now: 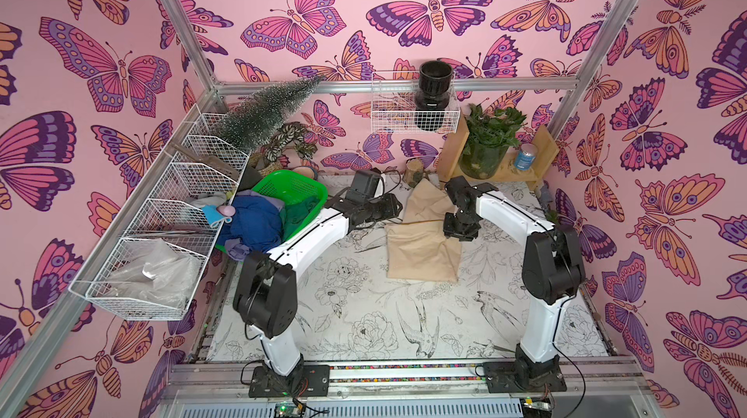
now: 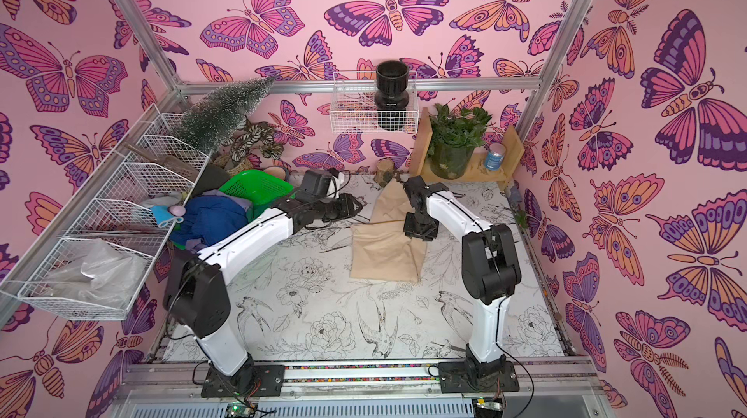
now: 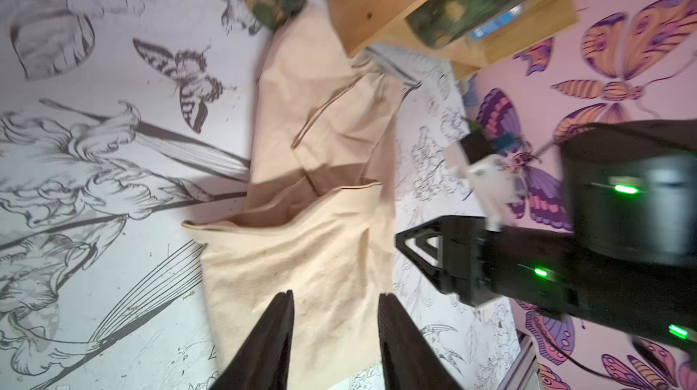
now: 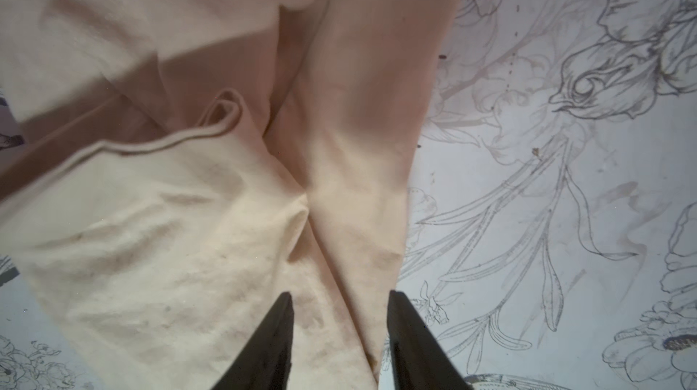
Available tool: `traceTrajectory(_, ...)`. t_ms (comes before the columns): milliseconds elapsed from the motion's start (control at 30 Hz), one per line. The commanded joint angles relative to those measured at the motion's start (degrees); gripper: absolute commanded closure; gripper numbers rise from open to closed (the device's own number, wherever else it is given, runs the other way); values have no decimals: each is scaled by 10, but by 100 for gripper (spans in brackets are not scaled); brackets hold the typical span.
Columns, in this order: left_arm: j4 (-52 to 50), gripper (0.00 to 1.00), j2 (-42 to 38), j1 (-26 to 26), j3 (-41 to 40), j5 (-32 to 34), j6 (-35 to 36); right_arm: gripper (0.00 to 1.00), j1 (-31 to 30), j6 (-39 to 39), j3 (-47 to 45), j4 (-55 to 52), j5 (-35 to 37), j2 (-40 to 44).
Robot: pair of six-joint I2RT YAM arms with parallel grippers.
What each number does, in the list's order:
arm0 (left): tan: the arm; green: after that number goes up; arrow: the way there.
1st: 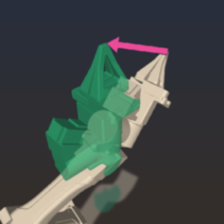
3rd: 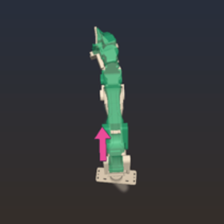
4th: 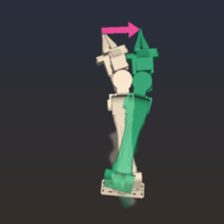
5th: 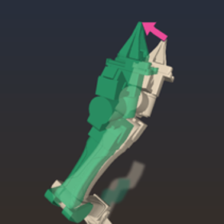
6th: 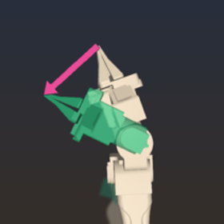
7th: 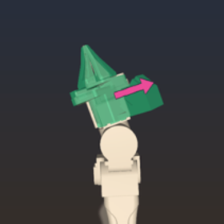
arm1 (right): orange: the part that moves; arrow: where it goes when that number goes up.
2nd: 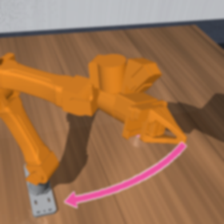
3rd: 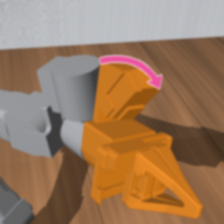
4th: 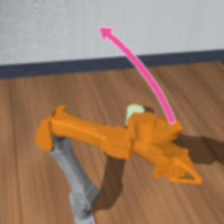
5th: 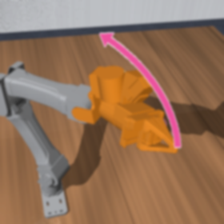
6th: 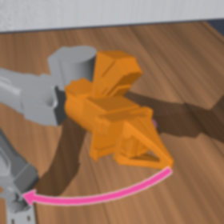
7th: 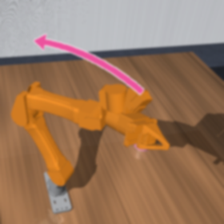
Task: Fold and stack t-shirts
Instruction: Fold the T-shirt.
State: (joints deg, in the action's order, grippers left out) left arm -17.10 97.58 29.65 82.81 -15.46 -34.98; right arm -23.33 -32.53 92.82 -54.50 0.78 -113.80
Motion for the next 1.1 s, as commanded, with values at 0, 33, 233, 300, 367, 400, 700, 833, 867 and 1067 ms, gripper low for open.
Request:
traceTrajectory(0, 4, 57, -26, 2, -47, 17, -4, 54, 2, 6, 45, -11, -11, -23)
traceTrajectory(33, 5, 57, -33, 2, -60, 17, -7, 54, 2, 4, 58, -14, -14, -29)
traceTrajectory(233, 24, 57, -70, 4, -148, 24, -33, 52, 2, 1, 126, -18, -24, -74)
traceTrajectory(300, 28, 57, -81, 4, -167, 27, -39, 52, 2, 1, 145, -19, -35, -93)
traceTrajectory(367, 30, 57, -89, 4, -179, 30, -41, 52, 2, -1, 155, -17, -46, -111)
traceTrajectory(400, 30, 57, -94, 4, -183, 33, -44, 52, 2, -2, 161, -14, -49, -119)
traceTrajectory(700, 24, 57, -110, 0, -196, 38, -47, 52, 3, 7, 194, -23, -49, -164)
traceTrajectory(833, 20, 57, -111, -5, -194, 35, -47, 52, 3, 13, 197, -26, -47, -177)
traceTrajectory(867, 19, 57, -111, -6, -194, 34, -47, 52, 3, 14, 197, -25, -47, -180)
traceTrajectory(1067, 14, 57, -114, -10, -194, 34, -50, 61, 4, 13, 189, -13, -67, -193)
